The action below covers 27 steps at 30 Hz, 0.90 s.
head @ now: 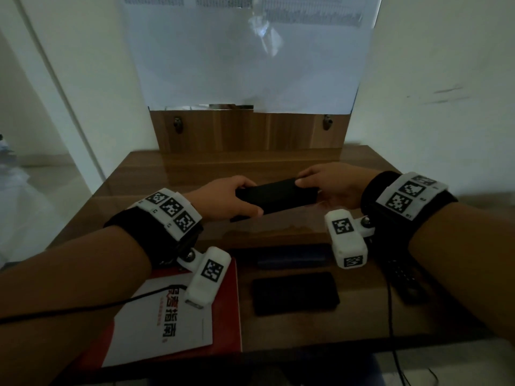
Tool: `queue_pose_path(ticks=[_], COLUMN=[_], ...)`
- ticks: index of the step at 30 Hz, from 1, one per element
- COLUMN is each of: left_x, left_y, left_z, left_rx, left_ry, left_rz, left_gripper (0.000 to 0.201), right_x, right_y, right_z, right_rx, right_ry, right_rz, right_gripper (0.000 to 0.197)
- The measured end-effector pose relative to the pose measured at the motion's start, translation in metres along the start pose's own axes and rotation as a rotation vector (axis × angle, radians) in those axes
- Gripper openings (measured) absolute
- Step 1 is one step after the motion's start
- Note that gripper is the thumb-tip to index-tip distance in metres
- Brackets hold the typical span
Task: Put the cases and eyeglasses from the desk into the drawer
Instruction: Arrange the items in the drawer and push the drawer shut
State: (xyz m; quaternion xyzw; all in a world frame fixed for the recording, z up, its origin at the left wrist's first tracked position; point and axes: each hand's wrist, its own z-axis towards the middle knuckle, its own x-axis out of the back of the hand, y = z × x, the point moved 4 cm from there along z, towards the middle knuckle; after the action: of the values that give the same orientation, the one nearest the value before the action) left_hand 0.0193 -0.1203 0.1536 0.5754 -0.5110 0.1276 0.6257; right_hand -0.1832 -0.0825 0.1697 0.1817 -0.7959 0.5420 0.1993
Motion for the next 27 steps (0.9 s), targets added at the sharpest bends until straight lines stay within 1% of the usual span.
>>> queue_pose_path(ticks=[2,6,9,12,16,19,22,24,27], left_x=[-0.005,-0.017,-0.029,-0.042,-0.062,-0.079,-0.096,-0.108,-0.123], left_y=[0.006,0.014,0.015,0.015,0.012,0.008,0.004,0.002,-0.001], left_z=[-0.006,-0.019,-0.031,-0.04,-0.052,-0.061,-0.067,-0.07,-0.07], left_rx=[0.017,0.09,0.157,0.169,0.172,0.149,0.133,0.132,0.128], left_ry=[-0.022,-0.087,-0.143,-0.188,-0.243,-0.303,-0.349,-0.375,-0.385], left_rz=[0.025,0.111,0.066,0.054,0.083,0.194,0.28,0.314,0.384], left_gripper=[0.061,0.062,0.058,0.06,0.069,0.075,0.077,0.077,0.073], right_x=[0.007,0.017,0.019,0.012,-0.002,-0.011,-0.021,-0.028,-0.038], right_y=[0.009,0.025,0.036,0.049,0.069,0.086,0.1,0.109,0.118], right_z=[-0.011,-0.025,-0.034,-0.044,-0.051,-0.056,-0.062,-0.065,-0.07], right_rx=[-0.039,-0.078,-0.099,-0.134,-0.173,-0.18,-0.191,-0.209,-0.19], right_ry=[-0.05,-0.111,-0.144,-0.16,-0.177,-0.18,-0.191,-0.207,-0.216], right_rz=[-0.01,-0.059,-0.044,-0.021,-0.106,-0.212,-0.301,-0.311,-0.37], right_gripper=[0.025,0.023,0.013,0.008,0.009,0.014,0.021,0.024,0.026])
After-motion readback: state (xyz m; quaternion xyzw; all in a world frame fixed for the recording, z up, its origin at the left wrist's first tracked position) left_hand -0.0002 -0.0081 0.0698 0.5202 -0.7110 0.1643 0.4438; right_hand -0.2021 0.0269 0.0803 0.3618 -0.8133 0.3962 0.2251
